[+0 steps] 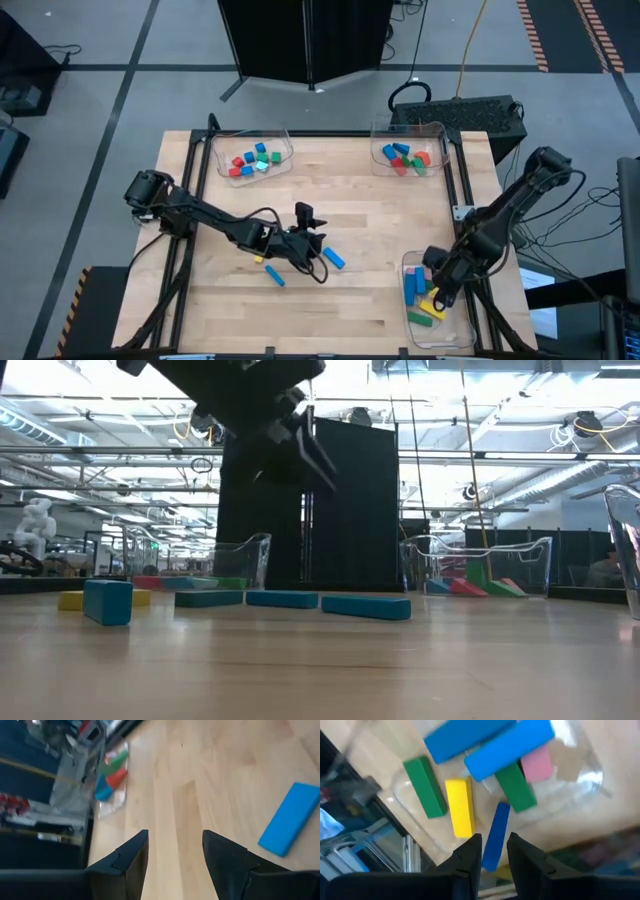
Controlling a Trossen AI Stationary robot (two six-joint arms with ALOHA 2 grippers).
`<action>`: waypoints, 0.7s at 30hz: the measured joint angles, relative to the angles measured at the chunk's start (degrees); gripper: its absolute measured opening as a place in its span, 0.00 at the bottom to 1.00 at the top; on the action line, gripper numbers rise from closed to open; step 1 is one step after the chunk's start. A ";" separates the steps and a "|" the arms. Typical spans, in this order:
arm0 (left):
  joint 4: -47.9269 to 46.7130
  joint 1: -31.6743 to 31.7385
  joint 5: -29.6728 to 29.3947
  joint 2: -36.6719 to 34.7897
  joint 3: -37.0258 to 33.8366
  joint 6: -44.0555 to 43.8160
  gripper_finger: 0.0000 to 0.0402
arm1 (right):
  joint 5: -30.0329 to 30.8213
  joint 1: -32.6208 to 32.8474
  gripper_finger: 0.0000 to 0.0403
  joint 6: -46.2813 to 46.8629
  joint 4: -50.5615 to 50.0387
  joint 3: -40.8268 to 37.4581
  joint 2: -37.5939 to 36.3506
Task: Sort blocks by size
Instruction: Put the blue rectangular block into the bottom right transparent bin
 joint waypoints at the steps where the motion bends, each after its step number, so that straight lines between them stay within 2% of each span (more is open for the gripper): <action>1: -1.15 0.11 0.00 0.00 0.00 -1.52 0.47 | 0.91 -0.38 0.22 -0.93 0.00 0.00 -0.59; 7: -10.19 1.00 1.81 0.00 0.00 -14.52 0.47 | 12.52 -2.56 0.22 -4.97 0.54 0.00 -4.53; 11: -17.39 1.11 3.04 0.00 0.00 -23.11 0.47 | 24.56 -3.21 0.22 -7.28 3.38 0.02 -7.22; 15: -27.86 1.13 3.21 0.00 0.00 -35.91 0.47 | 37.61 -3.21 0.22 -8.80 8.56 0.03 -9.16; 18: -33.98 1.19 3.23 0.00 0.00 -47.98 0.47 | 44.93 -3.21 0.22 -14.11 13.71 0.04 -9.59; 21: -35.50 1.22 5.39 0.00 0.00 -55.01 0.47 | 50.27 -3.23 0.22 -20.96 18.74 0.04 -9.62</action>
